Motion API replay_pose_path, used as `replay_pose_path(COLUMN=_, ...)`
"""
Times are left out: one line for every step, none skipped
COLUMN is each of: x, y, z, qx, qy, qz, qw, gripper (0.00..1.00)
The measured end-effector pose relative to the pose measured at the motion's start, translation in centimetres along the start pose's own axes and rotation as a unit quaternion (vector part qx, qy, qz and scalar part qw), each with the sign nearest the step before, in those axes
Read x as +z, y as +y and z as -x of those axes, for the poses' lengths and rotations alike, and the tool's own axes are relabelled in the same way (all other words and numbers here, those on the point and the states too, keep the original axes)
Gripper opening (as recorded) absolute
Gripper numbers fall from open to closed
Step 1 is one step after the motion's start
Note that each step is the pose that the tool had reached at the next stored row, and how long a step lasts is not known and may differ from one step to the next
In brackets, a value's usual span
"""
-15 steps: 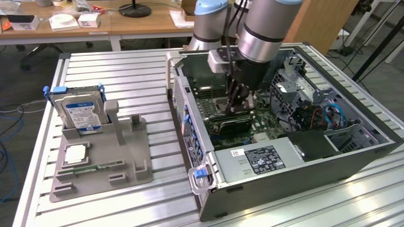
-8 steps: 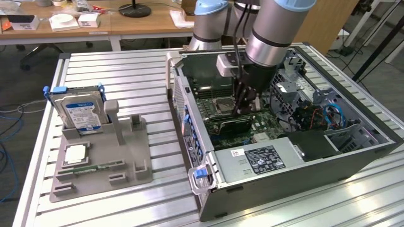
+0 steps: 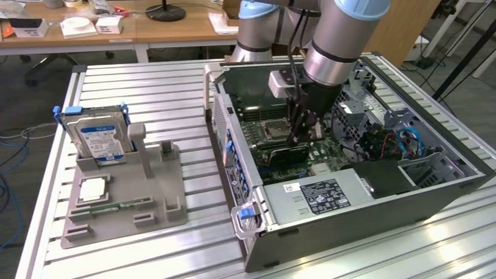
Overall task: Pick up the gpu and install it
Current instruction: 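Press down on the gpu until it lock into place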
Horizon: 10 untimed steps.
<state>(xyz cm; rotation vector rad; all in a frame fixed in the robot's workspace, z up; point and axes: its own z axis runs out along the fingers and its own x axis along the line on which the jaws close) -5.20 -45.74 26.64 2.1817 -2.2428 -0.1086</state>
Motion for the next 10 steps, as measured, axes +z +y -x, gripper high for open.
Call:
replay_pose_path(x=0.1, y=-0.02, z=-0.01, qx=0.0, qy=0.0001, qz=0.0, qw=1.0, gripper=0.11)
replay_pose_path(x=0.25, y=-0.02, z=-0.01, qx=0.0, qy=0.0, qz=0.0, qw=1.0, gripper=0.11)
replay_pose_path(x=0.39, y=-0.03, z=-0.03, qx=0.0, qy=0.0004, qz=0.0, qw=1.0, gripper=0.11)
replay_pose_path(x=0.54, y=-0.04, z=-0.04, qx=0.0, qy=0.0007, qz=0.0001, qw=1.0, gripper=0.11)
replay_pose_path(x=0.68, y=-0.05, z=-0.05, qx=0.0, qy=0.0012, qz=0.0002, qw=1.0, gripper=0.11)
replay_pose_path(x=0.82, y=-0.05, z=-0.06, qx=0.0, qy=0.0015, qz=0.0003, qw=1.0, gripper=0.11)
replay_pose_path(x=0.92, y=-0.06, z=-0.06, qx=0.0, qy=0.0017, qz=0.0004, qw=1.0, gripper=0.11)
replay_pose_path(x=0.93, y=-0.07, z=-0.03, qx=0.0, qy=0.0018, qz=0.0004, qw=1.0, gripper=0.11)
replay_pose_path(x=0.87, y=-0.06, z=-0.06, qx=0.0, qy=0.002, qz=0.0008, qw=1.0, gripper=0.11)
replay_pose_path(x=0.88, y=-0.07, z=-0.04, qx=0.0, qy=0.0007, qz=0.0013, qw=1.0, gripper=0.11)
